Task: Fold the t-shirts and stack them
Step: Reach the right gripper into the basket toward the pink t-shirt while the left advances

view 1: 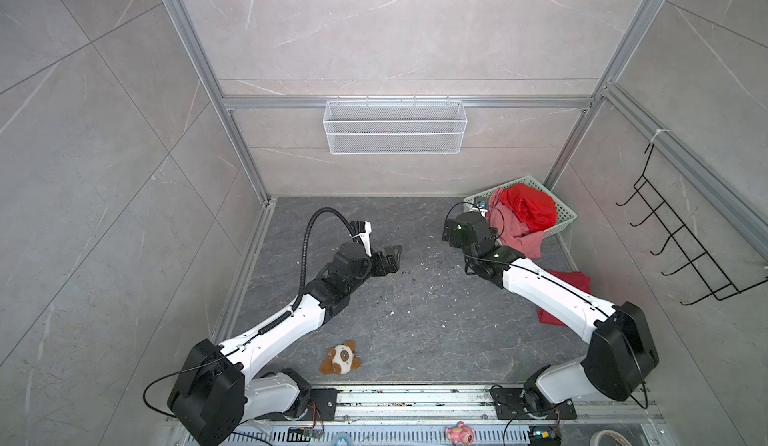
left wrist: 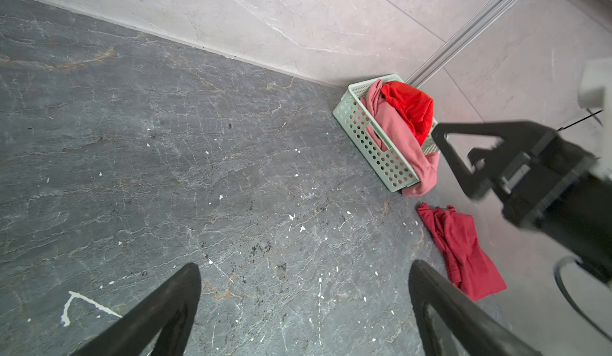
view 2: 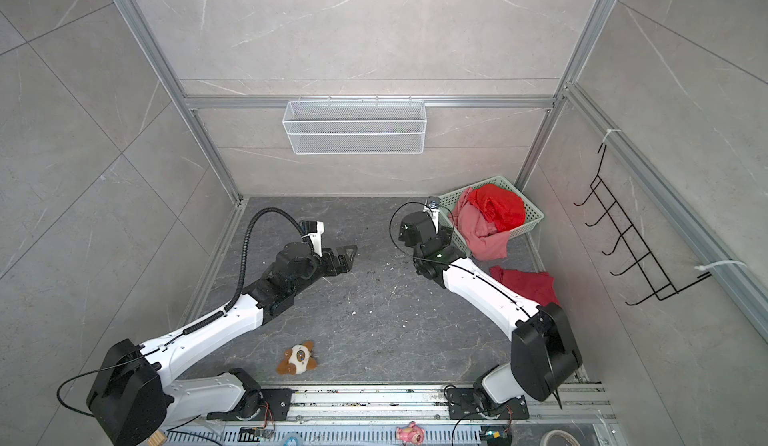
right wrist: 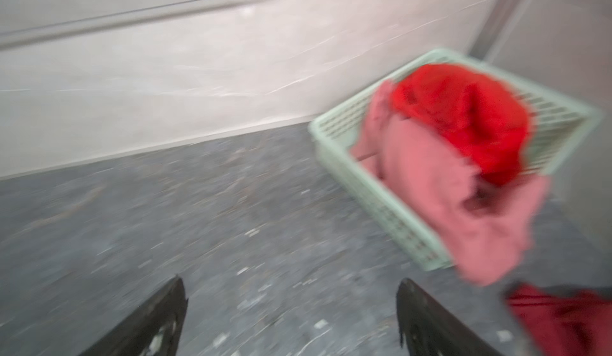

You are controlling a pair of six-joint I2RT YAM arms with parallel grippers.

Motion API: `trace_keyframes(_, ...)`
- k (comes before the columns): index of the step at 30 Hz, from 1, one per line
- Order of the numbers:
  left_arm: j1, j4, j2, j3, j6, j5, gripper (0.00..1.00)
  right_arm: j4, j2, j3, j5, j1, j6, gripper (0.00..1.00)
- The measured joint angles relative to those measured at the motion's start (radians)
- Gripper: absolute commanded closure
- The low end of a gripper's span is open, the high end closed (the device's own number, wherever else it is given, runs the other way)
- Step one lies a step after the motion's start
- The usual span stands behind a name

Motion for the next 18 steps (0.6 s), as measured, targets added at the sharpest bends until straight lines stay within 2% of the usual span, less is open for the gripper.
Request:
trace_keyframes(7,0.000,-0.010,0.106,0.072,0.024,0.066,0.00,0.113,0.025,-0.079,-0.065,-0.246,-0.049,0.00)
trace_keyframes(13,0.000,-0.006,0.214,0.179,0.029,0.109,0.00,0.175,0.077,-0.079,-0.155,-0.329,-0.068,0.03)
trace_keyframes(18,0.000,-0.009,0.316,0.268,0.028,0.135,0.00,0.195,0.186,-0.051,-0.152,-0.359,-0.077,0.08)
